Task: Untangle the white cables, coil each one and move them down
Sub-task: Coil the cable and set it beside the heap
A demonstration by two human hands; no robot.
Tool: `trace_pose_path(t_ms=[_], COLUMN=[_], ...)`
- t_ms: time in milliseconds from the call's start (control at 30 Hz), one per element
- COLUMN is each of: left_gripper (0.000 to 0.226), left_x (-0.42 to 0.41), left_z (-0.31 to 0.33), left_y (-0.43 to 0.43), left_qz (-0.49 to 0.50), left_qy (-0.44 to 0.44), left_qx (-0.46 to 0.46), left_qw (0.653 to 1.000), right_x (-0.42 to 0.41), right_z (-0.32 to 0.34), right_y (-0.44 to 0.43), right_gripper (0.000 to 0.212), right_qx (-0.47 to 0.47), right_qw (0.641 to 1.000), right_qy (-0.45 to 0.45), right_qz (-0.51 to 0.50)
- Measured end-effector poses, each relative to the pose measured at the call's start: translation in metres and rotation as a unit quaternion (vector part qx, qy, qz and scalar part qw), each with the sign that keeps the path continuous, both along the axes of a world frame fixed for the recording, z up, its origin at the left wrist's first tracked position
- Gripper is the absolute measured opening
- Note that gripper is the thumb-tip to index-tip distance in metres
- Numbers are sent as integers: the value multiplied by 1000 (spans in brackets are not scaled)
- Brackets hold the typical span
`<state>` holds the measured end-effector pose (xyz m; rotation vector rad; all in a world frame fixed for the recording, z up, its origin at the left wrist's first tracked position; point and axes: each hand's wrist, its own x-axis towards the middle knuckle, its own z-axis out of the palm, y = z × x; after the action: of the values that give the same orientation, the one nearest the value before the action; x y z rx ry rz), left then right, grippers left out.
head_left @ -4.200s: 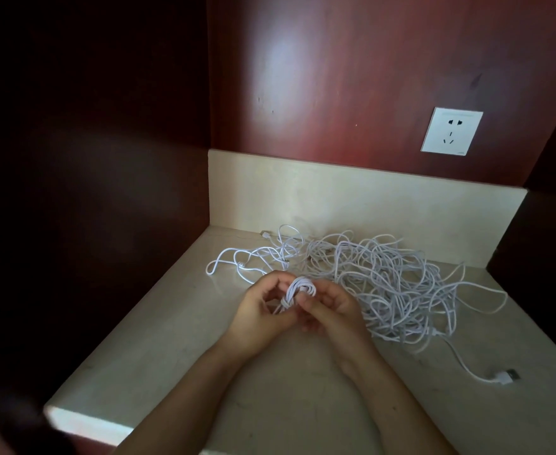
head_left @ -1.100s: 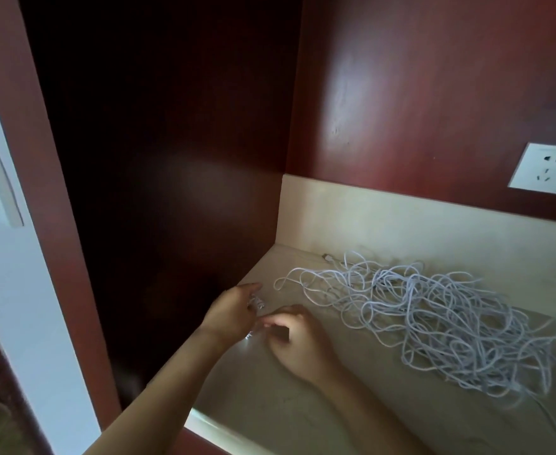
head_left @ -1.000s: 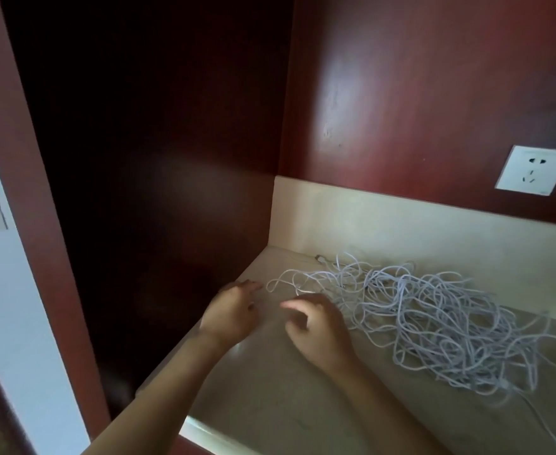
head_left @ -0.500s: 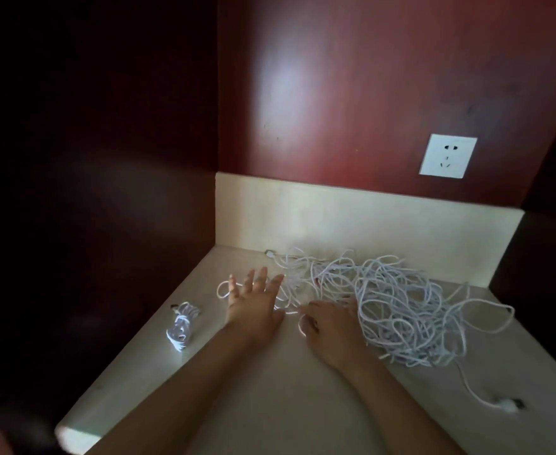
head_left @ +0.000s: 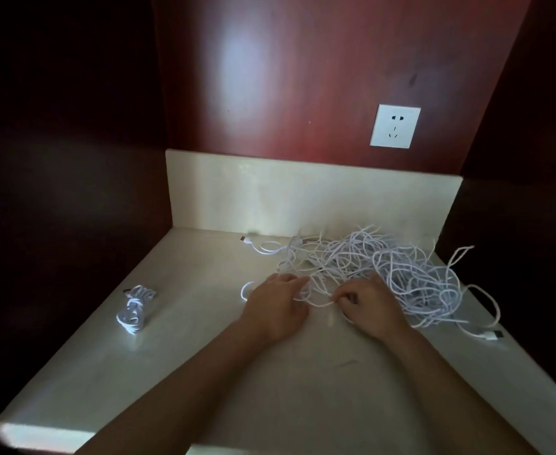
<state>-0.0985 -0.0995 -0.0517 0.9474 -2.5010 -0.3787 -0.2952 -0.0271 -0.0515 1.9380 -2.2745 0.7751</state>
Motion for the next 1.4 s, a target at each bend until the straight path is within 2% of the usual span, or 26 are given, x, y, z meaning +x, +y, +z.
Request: trace_pose_path(t_ms=[100,267,400,500,567,667,767,867,1000,1200,1300,1400], left_gripper=[59,31,19,17,19,23,26,28,28,33,45,60], left_x=[-2,14,32,40,45,52,53,52,54,52,54,56], left_z=[1,11,15,11,7,-1,-6,-6,-4,-2,-1,3], left_y=[3,-10,-29,-49,-60,-73,-81,-84,-85,-83,-84,-83], left_qz=[-11,37,92,125,137,163,174,152,145,147,148,157], left_qy=[8,113,178,185,156,101,64,51,62,53,88,117], left_qx=[-2,20,61,71,56,29,48,45,41,59,47,33], left_qw=[1000,993,978,972,977,981,982,986,987,986,984,980], right_x=[1,28,59,79,89,96,97,93,89,85,85,90], right_z=[3,16,41,53,56,54,47,38,23,9,12,25], right_y=[5,-5,-28,-54,-75,-111,-145,-170,-183,-190,-187,-173], right_gripper=[29,18,17,18,22,32,37,36,33,24,21,14], right_qx=[-2,-52,-114,-133,-106,8,114,170,134,70,29,-35], right_qw=[999,994,989,989,992,992,978,974,976,989,996,995], right_qy=[-10,25,58,67,60,114,166,152,172,131,78,23], right_qz=[-41,-90,-71,-12,37,60,44,7,-10,-24,10,90])
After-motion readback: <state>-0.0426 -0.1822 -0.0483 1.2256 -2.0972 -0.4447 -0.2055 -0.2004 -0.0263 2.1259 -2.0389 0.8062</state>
